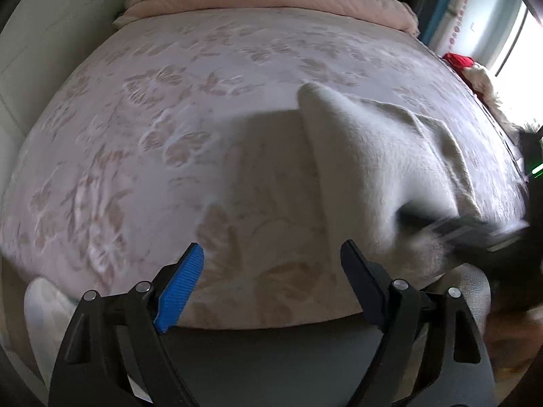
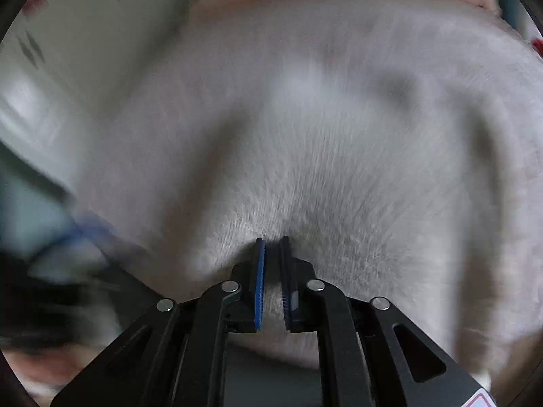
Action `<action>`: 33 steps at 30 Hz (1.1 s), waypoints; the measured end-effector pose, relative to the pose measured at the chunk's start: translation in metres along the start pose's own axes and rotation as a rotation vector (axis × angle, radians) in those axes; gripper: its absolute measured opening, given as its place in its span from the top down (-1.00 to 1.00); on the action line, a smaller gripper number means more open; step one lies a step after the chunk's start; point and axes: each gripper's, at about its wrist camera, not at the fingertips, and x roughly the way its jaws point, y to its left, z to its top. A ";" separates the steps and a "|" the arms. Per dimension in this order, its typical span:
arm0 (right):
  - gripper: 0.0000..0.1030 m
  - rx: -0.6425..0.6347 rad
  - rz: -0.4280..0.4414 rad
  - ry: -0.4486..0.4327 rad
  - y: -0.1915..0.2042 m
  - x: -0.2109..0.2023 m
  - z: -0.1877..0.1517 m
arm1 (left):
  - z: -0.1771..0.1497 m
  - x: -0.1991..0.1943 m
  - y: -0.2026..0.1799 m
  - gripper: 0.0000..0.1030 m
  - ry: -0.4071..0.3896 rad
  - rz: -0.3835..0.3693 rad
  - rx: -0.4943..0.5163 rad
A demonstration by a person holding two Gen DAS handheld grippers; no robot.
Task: Fold small clothes
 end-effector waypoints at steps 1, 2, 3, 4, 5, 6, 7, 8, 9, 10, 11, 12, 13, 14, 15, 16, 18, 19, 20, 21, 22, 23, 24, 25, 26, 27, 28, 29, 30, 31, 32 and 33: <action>0.99 -0.011 0.004 -0.025 0.004 0.003 -0.001 | 0.000 -0.001 0.001 -0.56 0.000 -0.001 -0.002; 0.95 0.022 0.002 -0.021 0.006 -0.012 0.008 | -0.001 -0.003 0.002 -0.56 -0.001 0.001 0.000; 0.91 0.044 0.005 -0.034 0.009 -0.027 0.013 | -0.001 -0.006 0.003 -0.57 -0.009 0.001 0.006; 0.91 0.053 0.013 -0.082 0.016 -0.053 0.010 | -0.001 -0.008 0.003 -0.59 -0.014 0.001 0.009; 0.91 0.040 0.009 -0.142 0.022 -0.077 0.010 | -0.001 -0.008 0.002 -0.62 -0.018 0.000 0.009; 0.91 0.032 -0.025 -0.158 0.022 -0.086 0.011 | 0.000 -0.008 0.001 -0.62 -0.018 -0.006 0.007; 0.91 0.034 -0.090 -0.153 0.017 -0.086 0.007 | 0.000 -0.005 -0.002 -0.62 -0.012 -0.021 0.007; 0.91 0.042 -0.126 -0.126 0.010 -0.078 0.002 | 0.001 -0.003 -0.006 -0.62 -0.005 -0.028 0.011; 1.00 0.060 -0.197 -0.046 -0.003 -0.050 -0.007 | 0.002 0.000 -0.011 -0.62 0.001 -0.036 0.018; 1.00 0.080 -0.219 0.025 -0.015 -0.020 -0.016 | 0.003 0.002 -0.019 -0.62 0.007 -0.047 0.029; 1.00 0.111 -0.167 -0.001 -0.023 -0.016 -0.022 | 0.004 0.003 -0.027 -0.62 0.009 -0.059 0.039; 1.00 0.143 -0.126 -0.021 -0.023 -0.024 -0.022 | 0.005 0.004 -0.034 -0.62 0.011 -0.069 0.050; 1.00 0.196 -0.068 -0.048 -0.024 -0.043 -0.018 | 0.006 0.004 -0.046 -0.62 0.010 -0.080 0.078; 0.87 0.229 -0.048 -0.087 -0.028 -0.058 -0.017 | 0.007 0.005 -0.052 -0.64 0.009 -0.081 0.096; 0.54 0.264 -0.048 -0.141 -0.036 -0.078 -0.017 | 0.009 0.006 -0.061 -0.69 0.009 -0.082 0.121; 0.29 0.291 -0.082 -0.180 -0.047 -0.095 -0.019 | 0.011 0.008 -0.066 -0.73 0.008 -0.086 0.130; -0.37 0.322 -0.136 -0.207 -0.066 -0.106 -0.023 | 0.017 0.018 -0.075 -0.81 0.017 -0.107 0.131; -0.37 0.338 -0.156 -0.200 -0.075 -0.106 -0.026 | 0.020 0.024 -0.076 -0.83 0.031 -0.118 0.118; -0.37 0.355 -0.165 -0.166 -0.089 -0.100 -0.028 | 0.024 0.034 -0.077 -0.85 0.055 -0.135 0.098; -0.37 0.379 -0.154 -0.126 -0.098 -0.090 -0.028 | 0.027 0.042 -0.075 -0.85 0.074 -0.142 0.078; -0.37 0.407 -0.116 -0.098 -0.107 -0.078 -0.030 | 0.032 0.054 -0.072 -0.85 0.105 -0.149 0.036; -0.40 0.422 -0.084 -0.088 -0.114 -0.071 -0.030 | 0.036 0.067 -0.070 -0.86 0.134 -0.151 -0.002; -0.48 0.440 -0.052 -0.078 -0.124 -0.066 -0.033 | 0.039 0.077 -0.067 -0.86 0.152 -0.152 -0.033; -0.54 0.463 -0.021 -0.068 -0.127 -0.055 -0.033 | 0.041 0.083 -0.066 -0.88 0.160 -0.160 -0.045; -0.67 0.486 0.001 -0.071 -0.131 -0.044 -0.041 | 0.043 0.088 -0.067 -0.89 0.162 -0.158 -0.048; -0.76 0.504 0.022 -0.079 -0.134 -0.038 -0.042 | 0.044 0.091 -0.069 -0.91 0.158 -0.148 -0.043; -0.83 0.522 0.044 -0.090 -0.141 -0.031 -0.040 | 0.046 0.095 -0.074 -0.91 0.148 -0.143 -0.026; -0.89 0.536 0.066 -0.101 -0.140 -0.027 -0.041 | 0.047 0.097 -0.077 -0.91 0.145 -0.138 -0.012; -0.90 0.542 0.076 -0.107 -0.141 -0.023 -0.037 | 0.048 0.099 -0.079 -0.91 0.145 -0.133 -0.003; -0.90 0.540 0.082 -0.109 -0.144 -0.022 -0.036 | 0.048 0.103 -0.083 -0.91 0.146 -0.138 0.004; -0.90 0.535 0.086 -0.109 -0.146 -0.018 -0.034 | 0.048 0.106 -0.086 -0.91 0.150 -0.139 0.006; -0.90 0.533 0.091 -0.111 -0.150 -0.016 -0.033 | 0.049 0.110 -0.088 -0.91 0.155 -0.142 0.002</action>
